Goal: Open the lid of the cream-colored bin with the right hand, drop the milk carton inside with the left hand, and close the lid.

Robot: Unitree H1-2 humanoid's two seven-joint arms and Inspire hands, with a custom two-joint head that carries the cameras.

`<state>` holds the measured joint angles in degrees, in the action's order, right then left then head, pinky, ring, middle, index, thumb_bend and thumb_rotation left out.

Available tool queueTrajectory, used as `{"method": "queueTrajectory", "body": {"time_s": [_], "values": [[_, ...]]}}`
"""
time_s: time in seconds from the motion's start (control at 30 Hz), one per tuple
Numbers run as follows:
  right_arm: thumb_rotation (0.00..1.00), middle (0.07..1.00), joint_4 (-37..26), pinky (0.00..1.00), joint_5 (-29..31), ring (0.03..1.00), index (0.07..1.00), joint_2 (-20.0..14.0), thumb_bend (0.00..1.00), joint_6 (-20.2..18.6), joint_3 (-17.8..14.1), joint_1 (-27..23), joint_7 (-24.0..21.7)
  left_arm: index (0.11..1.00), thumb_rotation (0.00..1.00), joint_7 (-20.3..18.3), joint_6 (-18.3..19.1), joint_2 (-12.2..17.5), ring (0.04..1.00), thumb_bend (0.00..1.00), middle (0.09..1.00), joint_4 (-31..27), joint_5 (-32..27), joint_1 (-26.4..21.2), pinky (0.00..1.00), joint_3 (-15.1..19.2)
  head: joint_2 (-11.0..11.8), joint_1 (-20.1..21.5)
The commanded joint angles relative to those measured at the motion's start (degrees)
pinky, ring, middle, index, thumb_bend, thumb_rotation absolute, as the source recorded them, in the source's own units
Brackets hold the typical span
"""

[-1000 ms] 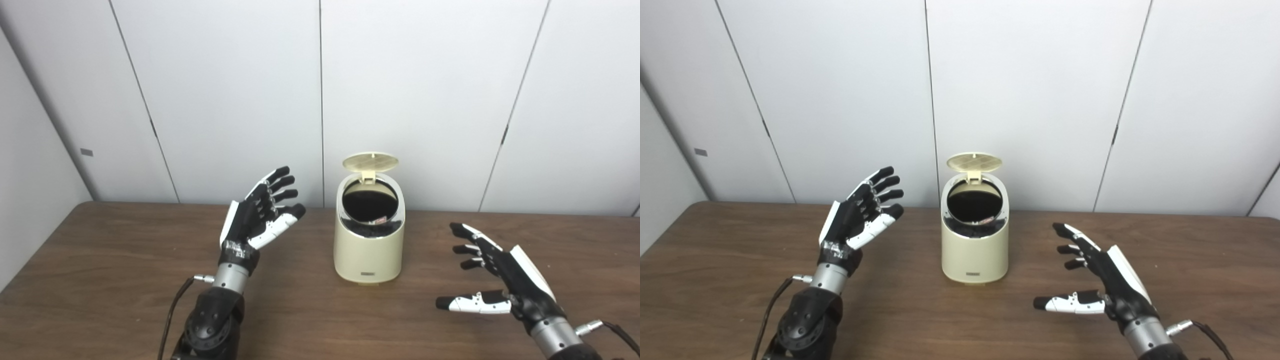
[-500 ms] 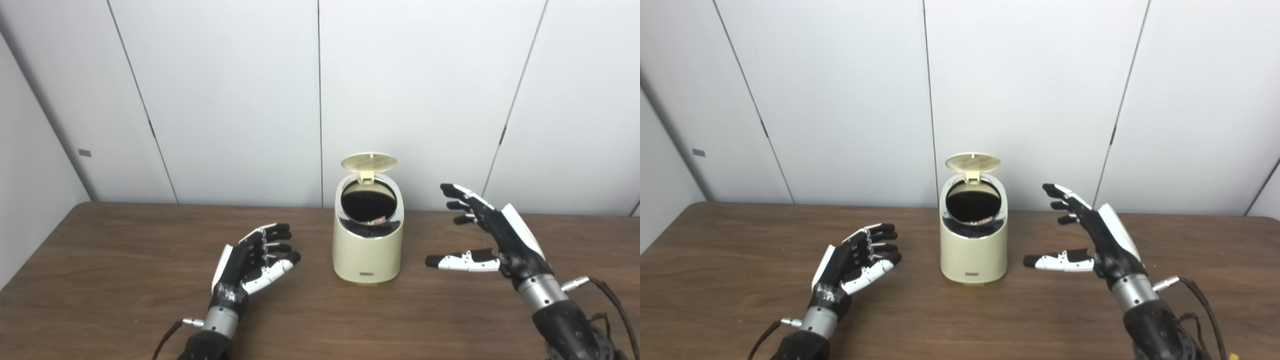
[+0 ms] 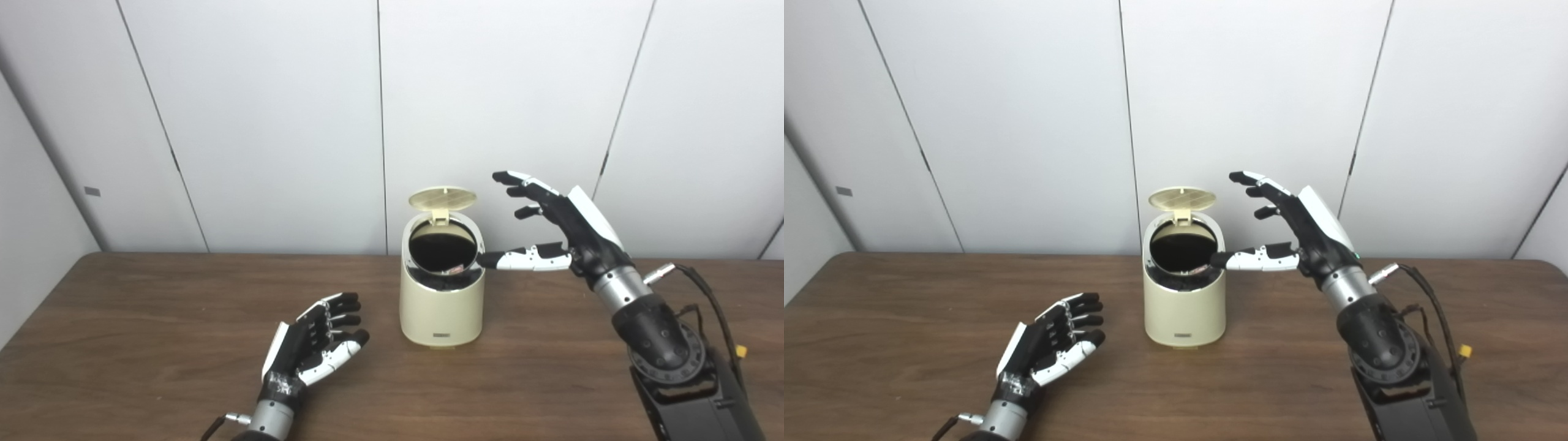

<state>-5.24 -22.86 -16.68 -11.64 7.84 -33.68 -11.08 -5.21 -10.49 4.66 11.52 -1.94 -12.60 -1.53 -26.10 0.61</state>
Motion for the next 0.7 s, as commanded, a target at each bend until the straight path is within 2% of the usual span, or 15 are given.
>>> {"method": "queueTrajectory", "body": {"time_s": [0.0, 0.3, 0.47, 0.57, 0.67], "values": [[0.53, 0.899, -0.2, 0.70, -1.6, 0.848, 0.863, -1.4, 0.78, 0.4, 0.6, -4.8, -0.4, 0.801, 0.30, 0.0, -2.7, -0.3, 0.726, 0.64, 0.776, 2.7, 0.7, 0.3, 0.62, -0.4, 0.1, 0.1], [0.53, 0.914, 2.7, 0.73, -2.8, 0.864, 0.898, -1.0, 0.75, -1.5, 3.2, -8.7, -3.7, 0.807, 0.29, -0.9, -3.8, -0.7, 0.728, 0.64, 0.779, 4.4, 0.5, -0.3, 0.62, -0.6, 0.7, -0.1], [0.54, 0.946, 3.4, 0.85, -5.7, 0.944, 0.913, -1.1, 0.73, -2.9, 5.4, -10.5, -5.5, 0.804, 0.27, -0.7, -2.7, -0.8, 0.728, 0.64, 0.774, 3.8, 1.1, -0.4, 0.63, -0.7, 0.6, -0.6], [0.55, 0.940, 3.4, 0.88, -7.6, 0.955, 0.908, -1.5, 0.74, -2.9, 6.7, -11.2, -6.3, 0.801, 0.27, 0.1, -2.2, -0.9, 0.739, 0.64, 0.767, 3.3, 2.1, -0.4, 0.65, -0.7, 0.6, -0.9], [0.53, 0.903, 3.1, 0.89, -8.4, 0.953, 0.864, -1.8, 0.74, -2.1, 7.4, -11.4, -7.0, 0.800, 0.21, 0.3, -2.0, -1.1, 0.748, 0.62, 0.764, 3.3, 2.3, -0.4, 0.66, -0.7, 0.7, -1.1]]}}
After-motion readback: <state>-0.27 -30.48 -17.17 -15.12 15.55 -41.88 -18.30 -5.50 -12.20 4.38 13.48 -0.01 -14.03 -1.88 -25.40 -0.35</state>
